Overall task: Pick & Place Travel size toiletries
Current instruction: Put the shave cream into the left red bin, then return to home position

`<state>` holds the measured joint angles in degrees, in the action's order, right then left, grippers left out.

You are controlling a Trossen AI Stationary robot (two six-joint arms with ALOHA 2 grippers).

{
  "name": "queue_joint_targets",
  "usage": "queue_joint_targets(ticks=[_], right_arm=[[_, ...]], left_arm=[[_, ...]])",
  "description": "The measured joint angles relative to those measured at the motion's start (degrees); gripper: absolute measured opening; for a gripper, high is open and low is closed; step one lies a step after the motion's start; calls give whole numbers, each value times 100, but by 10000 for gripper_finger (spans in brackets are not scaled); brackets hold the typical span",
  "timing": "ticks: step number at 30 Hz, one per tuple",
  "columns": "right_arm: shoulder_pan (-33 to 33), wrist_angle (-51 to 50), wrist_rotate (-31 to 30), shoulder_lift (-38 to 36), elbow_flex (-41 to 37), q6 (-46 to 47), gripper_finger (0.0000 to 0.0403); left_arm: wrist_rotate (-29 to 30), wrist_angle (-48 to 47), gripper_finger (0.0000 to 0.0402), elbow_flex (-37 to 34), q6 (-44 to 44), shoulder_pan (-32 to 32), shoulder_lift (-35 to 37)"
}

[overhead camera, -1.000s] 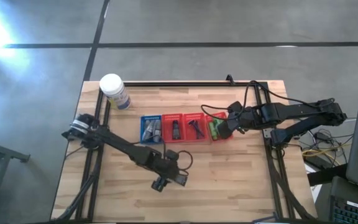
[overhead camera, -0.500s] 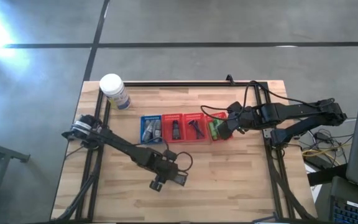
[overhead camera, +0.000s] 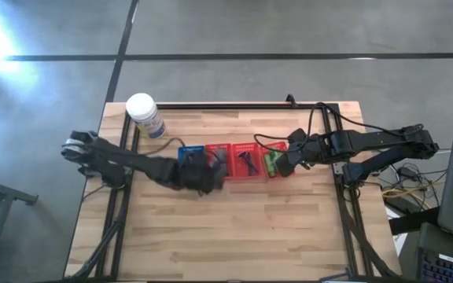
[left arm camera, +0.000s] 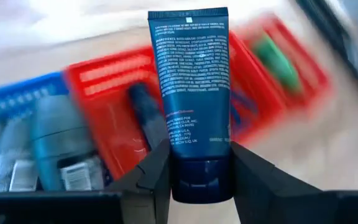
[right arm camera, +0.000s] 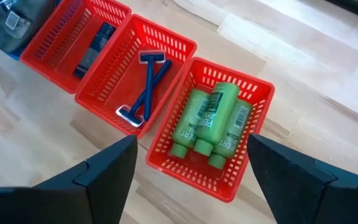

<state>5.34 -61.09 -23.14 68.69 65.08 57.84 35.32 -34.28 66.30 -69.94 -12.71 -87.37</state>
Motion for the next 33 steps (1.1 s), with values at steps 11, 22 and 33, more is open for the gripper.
queue_joint_targets(ticks=[11, 22, 33], right_arm=[[-13, 5, -103, -2, 0, -148, 311], [-13, 1, -104, -2, 0, -267, 323], [-11, 1, -216, -4, 0, -301, 346]], left_arm=[[-640, 756, 143, -439, -1268, 789, -457], [-1042, 750, 159, -442, -1274, 971, -674], [-1437, 629, 195, -455, -984, 999, -523]])
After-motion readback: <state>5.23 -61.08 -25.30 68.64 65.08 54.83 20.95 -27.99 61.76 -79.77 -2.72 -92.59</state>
